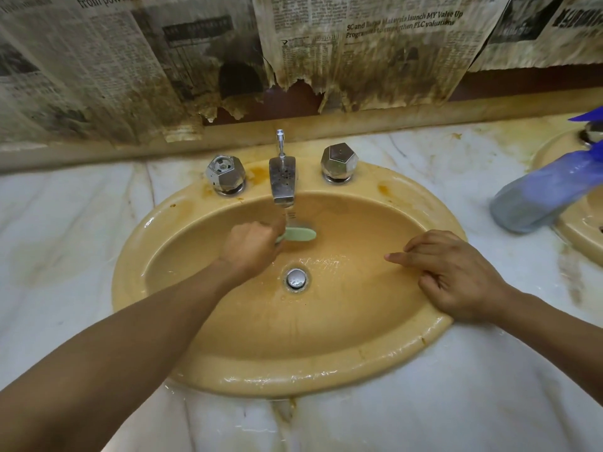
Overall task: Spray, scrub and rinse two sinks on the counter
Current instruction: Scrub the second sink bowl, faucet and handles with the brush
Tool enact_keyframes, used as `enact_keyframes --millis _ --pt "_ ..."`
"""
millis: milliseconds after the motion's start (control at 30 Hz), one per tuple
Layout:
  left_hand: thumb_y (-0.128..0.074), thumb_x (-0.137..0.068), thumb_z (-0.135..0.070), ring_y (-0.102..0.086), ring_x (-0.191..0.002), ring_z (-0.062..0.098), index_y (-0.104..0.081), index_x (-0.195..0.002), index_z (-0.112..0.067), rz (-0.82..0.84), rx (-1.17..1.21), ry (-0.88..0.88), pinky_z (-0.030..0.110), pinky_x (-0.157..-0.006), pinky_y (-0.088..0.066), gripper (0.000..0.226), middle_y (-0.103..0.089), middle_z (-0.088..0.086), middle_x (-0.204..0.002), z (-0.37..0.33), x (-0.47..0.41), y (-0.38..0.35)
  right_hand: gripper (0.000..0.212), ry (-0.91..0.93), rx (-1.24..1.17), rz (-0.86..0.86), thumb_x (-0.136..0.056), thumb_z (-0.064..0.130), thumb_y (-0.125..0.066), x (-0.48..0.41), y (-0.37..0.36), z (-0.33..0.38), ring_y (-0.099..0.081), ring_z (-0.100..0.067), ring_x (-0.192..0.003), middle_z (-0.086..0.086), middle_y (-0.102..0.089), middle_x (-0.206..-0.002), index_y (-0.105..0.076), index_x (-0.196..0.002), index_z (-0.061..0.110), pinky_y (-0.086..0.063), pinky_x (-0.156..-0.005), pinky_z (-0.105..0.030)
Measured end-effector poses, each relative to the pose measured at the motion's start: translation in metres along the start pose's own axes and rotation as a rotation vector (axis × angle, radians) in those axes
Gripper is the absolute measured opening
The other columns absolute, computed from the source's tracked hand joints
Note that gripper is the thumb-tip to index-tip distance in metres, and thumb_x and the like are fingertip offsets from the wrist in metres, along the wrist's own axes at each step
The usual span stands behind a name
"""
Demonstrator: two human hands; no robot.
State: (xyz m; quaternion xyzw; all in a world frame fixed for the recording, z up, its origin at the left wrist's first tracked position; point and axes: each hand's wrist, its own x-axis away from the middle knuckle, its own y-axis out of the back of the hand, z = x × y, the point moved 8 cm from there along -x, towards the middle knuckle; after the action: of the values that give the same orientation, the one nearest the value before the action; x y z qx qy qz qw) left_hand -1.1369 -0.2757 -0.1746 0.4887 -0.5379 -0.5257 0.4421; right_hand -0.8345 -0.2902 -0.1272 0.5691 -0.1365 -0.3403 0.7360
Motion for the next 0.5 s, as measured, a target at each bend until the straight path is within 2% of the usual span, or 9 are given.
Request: enact_keyframes --millis 100,133,233,267,433,500 --pt "-0.064 -0.098 -0.034 -0.065 -0.054 0.035 -0.063 -0.11 -0.012 -0.171 0.067 -0.029 0.038 -0.048 -0.053 0.025 -0.071 0.01 -0.072 -0.005 -0.003 0.011 0.057 0.001 -0.003 0.002 -0.078 0.015 -0.043 0.0 -0.001 0.0 -0.065 -0.022 -0.105 0.002 -0.073 -0.097 -0.073 -0.126 0.02 -0.044 -0.1 -0.035" --pt "-0.065 -0.097 -0.033 -0.066 -0.056 0.035 -0.063 -0.109 -0.012 -0.165 0.075 -0.02 0.036 -0.048 -0.051 0.024 -0.071 0.011 -0.074 -0.007 0.0 0.008 0.057 0.0 -0.002 0.001 -0.077 0.015 -0.043 0.0 -0.001 -0.001 -0.065 -0.022 -0.105 0.002 -0.073 -0.097 -0.073 -0.126 0.02 -0.044 -0.1 -0.036" --pt "-0.05 -0.104 -0.037 -0.068 -0.085 0.036 -0.052 -0.123 -0.019 0.196 -0.006 -0.039 0.035 -0.06 -0.044 0.026 -0.071 0.011 -0.103 -0.018 0.01 -0.034 0.057 -0.007 -0.006 -0.003 -0.078 0.015 -0.043 0.001 0.0 -0.001 -0.065 -0.022 -0.105 0.001 -0.073 -0.098 -0.074 -0.125 0.02 -0.047 -0.099 -0.04" --pt "-0.046 -0.106 -0.039 -0.067 -0.088 0.036 -0.049 -0.125 -0.02 0.246 -0.03 -0.04 0.036 -0.061 -0.042 0.027 -0.071 0.011 -0.108 -0.017 0.01 -0.039 0.057 -0.007 -0.007 -0.001 -0.078 0.015 -0.043 0.001 -0.001 -0.001 -0.065 -0.022 -0.106 0.001 -0.073 -0.098 -0.074 -0.126 0.02 -0.047 -0.099 -0.041" --pt "-0.052 -0.104 -0.043 -0.068 -0.078 0.035 -0.055 -0.115 -0.019 0.033 0.048 -0.015 0.036 -0.061 -0.048 0.026 -0.074 0.007 -0.097 -0.006 -0.005 -0.008 0.058 -0.012 -0.014 -0.013 -0.077 0.015 -0.043 0.001 0.0 -0.001 -0.064 -0.02 -0.106 0.003 -0.074 -0.098 -0.074 -0.126 0.02 -0.045 -0.101 -0.036" --pt "-0.057 -0.101 -0.044 -0.067 -0.083 0.034 -0.057 -0.112 -0.021 0.122 0.095 0.026 0.037 -0.066 -0.051 0.025 -0.072 0.008 -0.1 -0.004 -0.001 -0.016 0.058 -0.021 -0.012 -0.013 -0.077 0.015 -0.043 0.001 0.0 -0.002 -0.064 -0.02 -0.106 0.002 -0.073 -0.099 -0.073 -0.126 0.021 -0.044 -0.101 -0.035"
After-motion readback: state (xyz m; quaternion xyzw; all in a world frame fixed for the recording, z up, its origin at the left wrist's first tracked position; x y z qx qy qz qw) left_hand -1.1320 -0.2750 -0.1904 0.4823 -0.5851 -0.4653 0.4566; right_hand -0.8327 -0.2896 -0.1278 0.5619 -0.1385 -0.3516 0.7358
